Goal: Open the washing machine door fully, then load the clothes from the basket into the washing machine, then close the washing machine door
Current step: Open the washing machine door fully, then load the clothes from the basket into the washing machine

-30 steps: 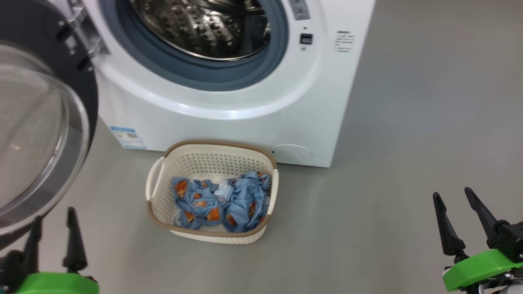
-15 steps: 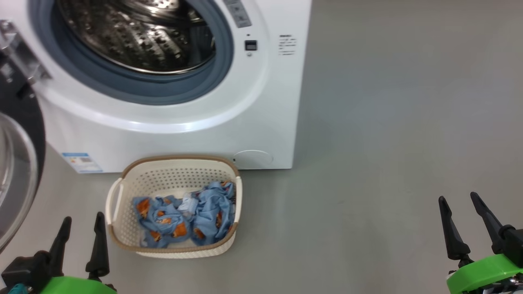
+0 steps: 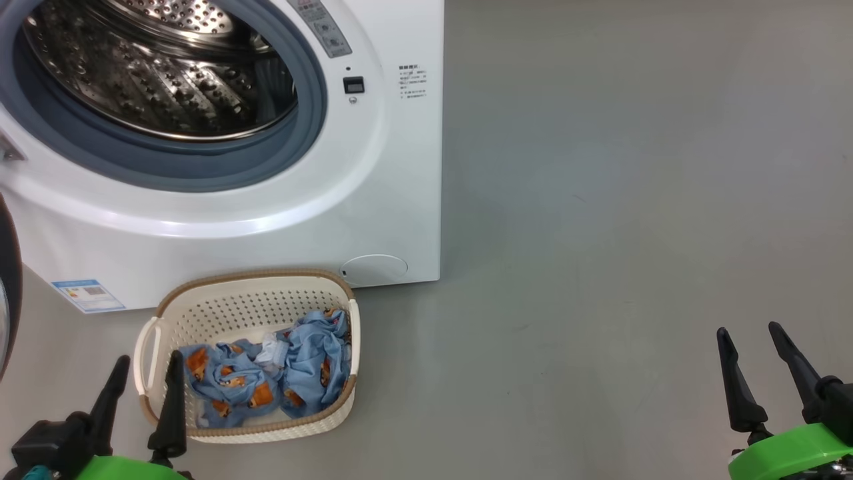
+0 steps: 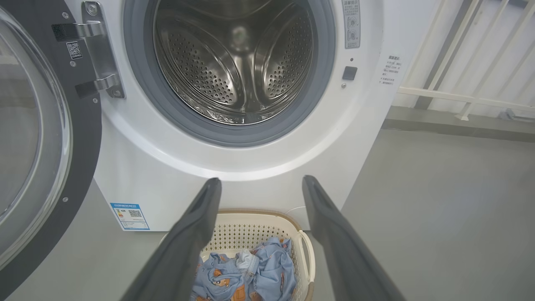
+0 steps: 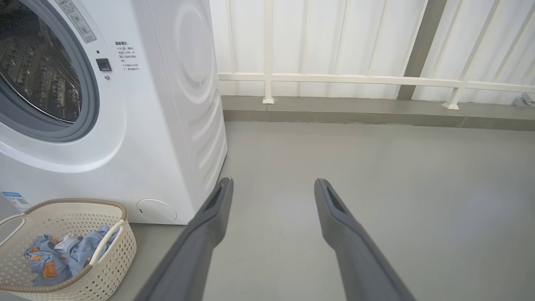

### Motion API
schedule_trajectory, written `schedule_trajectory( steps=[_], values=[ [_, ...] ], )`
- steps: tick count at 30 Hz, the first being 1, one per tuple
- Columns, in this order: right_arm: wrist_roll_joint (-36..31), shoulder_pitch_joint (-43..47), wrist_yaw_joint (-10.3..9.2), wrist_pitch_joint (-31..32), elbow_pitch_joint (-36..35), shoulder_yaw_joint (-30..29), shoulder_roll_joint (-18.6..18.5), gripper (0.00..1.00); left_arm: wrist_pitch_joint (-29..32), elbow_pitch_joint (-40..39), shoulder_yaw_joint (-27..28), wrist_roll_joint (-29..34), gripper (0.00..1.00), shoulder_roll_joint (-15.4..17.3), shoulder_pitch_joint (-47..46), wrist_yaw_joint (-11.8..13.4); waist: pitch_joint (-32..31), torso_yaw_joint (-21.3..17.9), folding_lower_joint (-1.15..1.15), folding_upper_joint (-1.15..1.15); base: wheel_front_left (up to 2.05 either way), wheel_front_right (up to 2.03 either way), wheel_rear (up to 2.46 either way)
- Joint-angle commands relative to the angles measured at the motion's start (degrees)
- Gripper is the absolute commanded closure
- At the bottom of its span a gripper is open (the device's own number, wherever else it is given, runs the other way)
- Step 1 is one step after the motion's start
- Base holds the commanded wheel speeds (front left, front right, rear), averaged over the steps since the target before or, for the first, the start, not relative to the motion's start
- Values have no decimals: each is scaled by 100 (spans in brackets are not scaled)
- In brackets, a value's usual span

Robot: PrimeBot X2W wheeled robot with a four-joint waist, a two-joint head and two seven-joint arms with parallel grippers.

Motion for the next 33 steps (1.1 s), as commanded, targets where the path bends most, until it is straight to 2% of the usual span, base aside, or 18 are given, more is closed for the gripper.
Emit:
schedule_trajectory(
  steps=[1, 14, 25, 33],
  values=[
    [48, 26, 9, -70, -153, 89, -69, 0, -36, -134, 221, -31, 0, 175, -147, -9, 8, -19, 0, 0, 0, 0, 0],
    [36, -9, 9, -70, -159, 54, -19, 0, -36, -143, 163, -192, 0, 245, -242, -9, 52, 21, 0, 0, 4, -16, 12],
    [29, -90, 9, -70, -185, 75, 7, 0, -36, -165, 10, -294, 0, 319, -344, -9, 126, 34, 0, 0, 84, -155, 71],
    [39, -116, 9, -70, -177, 111, 44, 0, -36, -134, 113, -231, 0, 285, -371, -9, 138, 14, 0, 0, 111, -149, 38]
  ],
)
